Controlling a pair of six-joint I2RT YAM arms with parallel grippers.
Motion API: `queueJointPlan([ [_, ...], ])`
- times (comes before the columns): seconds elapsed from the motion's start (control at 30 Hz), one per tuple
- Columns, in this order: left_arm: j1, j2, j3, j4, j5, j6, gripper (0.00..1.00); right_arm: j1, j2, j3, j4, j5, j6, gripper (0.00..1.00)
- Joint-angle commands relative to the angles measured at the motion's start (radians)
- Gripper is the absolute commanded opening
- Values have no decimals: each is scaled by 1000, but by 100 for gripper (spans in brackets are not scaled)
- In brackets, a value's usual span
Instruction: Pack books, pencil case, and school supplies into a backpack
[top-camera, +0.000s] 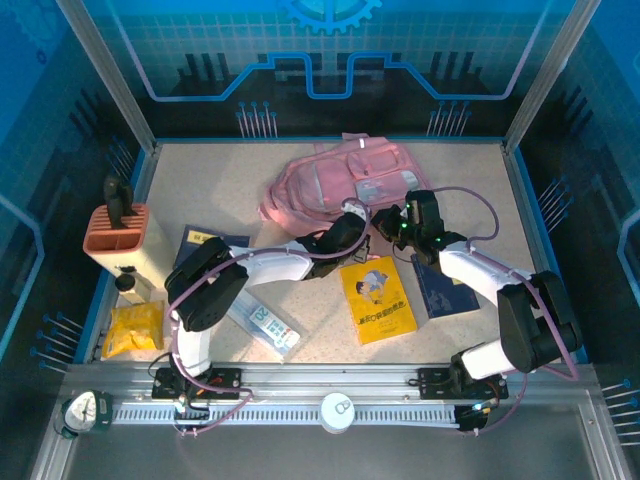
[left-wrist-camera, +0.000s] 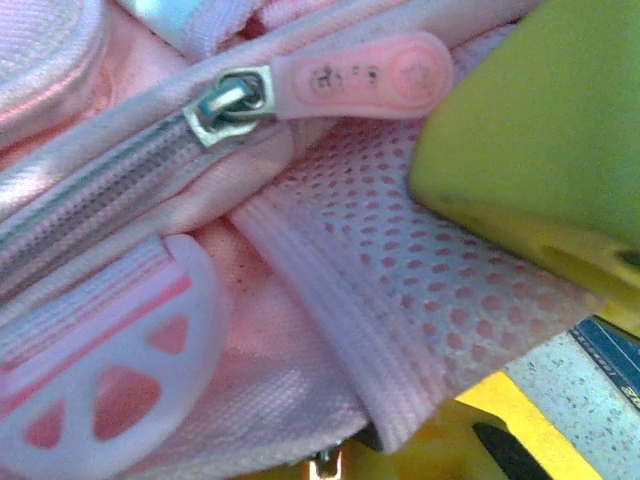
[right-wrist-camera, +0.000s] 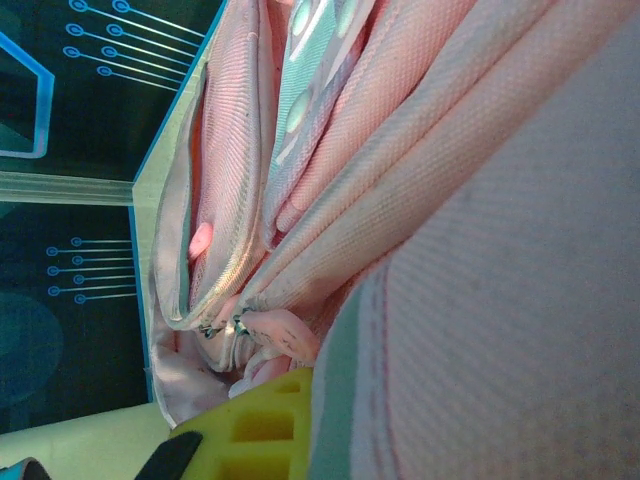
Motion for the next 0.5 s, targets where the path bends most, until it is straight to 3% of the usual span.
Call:
queueJointPlan([
  [0.0,8,-6,30,21,-41,7,6,14,-37,8,49,-13,2,2],
  [0.07,11,-24,18,16,-44,0,0,13,-39,10,44,-14,-1,2],
  [0.47,76,-154,-143,2,45,-53,0,-34,-73,26,-19,-14,-57,2],
])
